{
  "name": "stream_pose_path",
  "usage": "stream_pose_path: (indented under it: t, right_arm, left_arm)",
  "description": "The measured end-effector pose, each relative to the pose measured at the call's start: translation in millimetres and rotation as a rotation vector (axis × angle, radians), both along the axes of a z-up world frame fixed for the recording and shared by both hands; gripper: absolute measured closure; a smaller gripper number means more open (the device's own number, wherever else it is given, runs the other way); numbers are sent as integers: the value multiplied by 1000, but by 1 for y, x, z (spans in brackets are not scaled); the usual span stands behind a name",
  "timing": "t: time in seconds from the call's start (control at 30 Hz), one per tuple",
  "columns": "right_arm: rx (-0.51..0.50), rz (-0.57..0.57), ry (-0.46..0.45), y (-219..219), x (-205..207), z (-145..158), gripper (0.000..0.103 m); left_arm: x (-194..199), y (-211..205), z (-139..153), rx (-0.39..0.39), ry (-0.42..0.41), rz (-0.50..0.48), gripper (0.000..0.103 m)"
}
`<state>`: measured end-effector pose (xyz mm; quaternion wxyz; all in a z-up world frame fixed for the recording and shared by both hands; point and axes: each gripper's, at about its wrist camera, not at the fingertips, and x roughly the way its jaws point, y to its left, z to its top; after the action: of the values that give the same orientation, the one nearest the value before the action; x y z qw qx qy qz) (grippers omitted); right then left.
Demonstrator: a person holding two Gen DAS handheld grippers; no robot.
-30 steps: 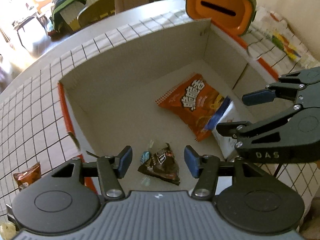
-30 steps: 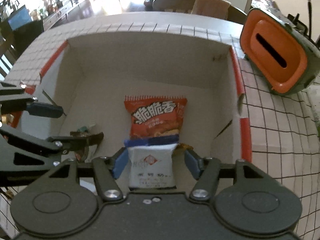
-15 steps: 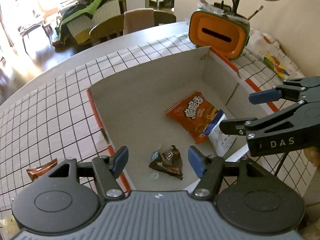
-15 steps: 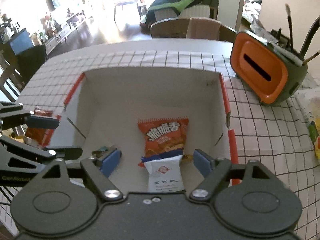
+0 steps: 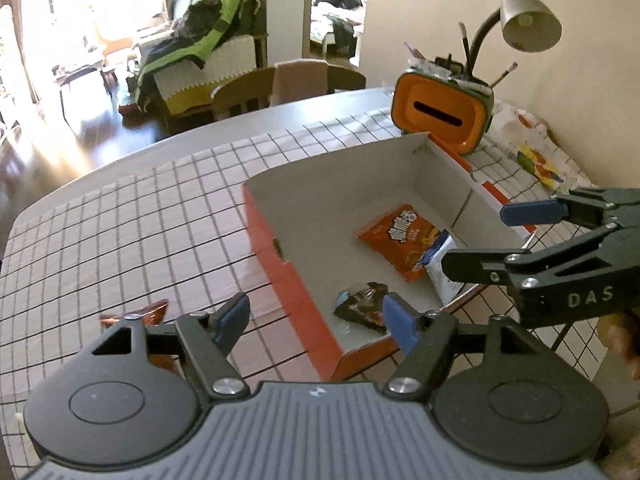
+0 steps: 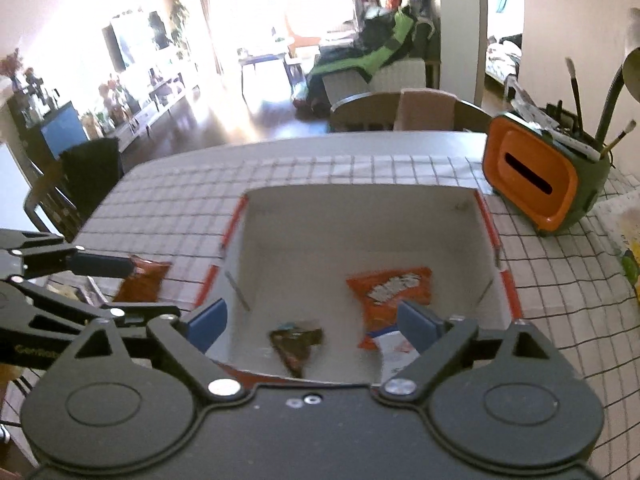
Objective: Organize snacks
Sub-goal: 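Withdraw both tools from the box toward the remaining snacks, then grasp the red OREO bag with the right tool while the left tool grasps the blue cookie packet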
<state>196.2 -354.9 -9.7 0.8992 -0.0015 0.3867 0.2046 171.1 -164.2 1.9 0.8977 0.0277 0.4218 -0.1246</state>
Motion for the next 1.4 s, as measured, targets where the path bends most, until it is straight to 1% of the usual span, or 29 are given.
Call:
stream_pose_path:
  t: [0.03,0.13,0.17,0.37,0.47,0.7,0.87,1.1,1.27,1.4]
  right_arm:
    - [14,3,-5,3,-4,2,11]
    - [54,7,-24,14,-17,7,3]
    - [66,8,-33,18,-22,8,2]
    - [94,39,-72,44,-47,11,0]
    - [105,52,-88,59,-59,12,0]
    - [141,99,-105,93,-74,11,0]
    - [133,121,-96,118,-82,8,0]
    - [106,157,-85,148,-98,0,0]
    - [84,148,-55,164,-92,-11,0]
    - [70,145,-29,180,-83,-21,0]
  left_arm:
    - [-5,5,1,-4,-8,2,26]
    - [-21,19,4,-7,-31,10,25]
    - [-27,24,5,-7,-39,11,25]
    - [-58,51,7,-21,-71,20,21]
    - [-73,66,7,-28,-94,28,20]
    - [-102,107,8,-45,-121,70,15]
    - [-119,138,3,-48,-119,105,15]
    - [-135,178,-10,-44,-94,163,15]
    - [-139,201,-21,-69,-45,196,15]
    - [-138,215,-35,-76,-12,248,15]
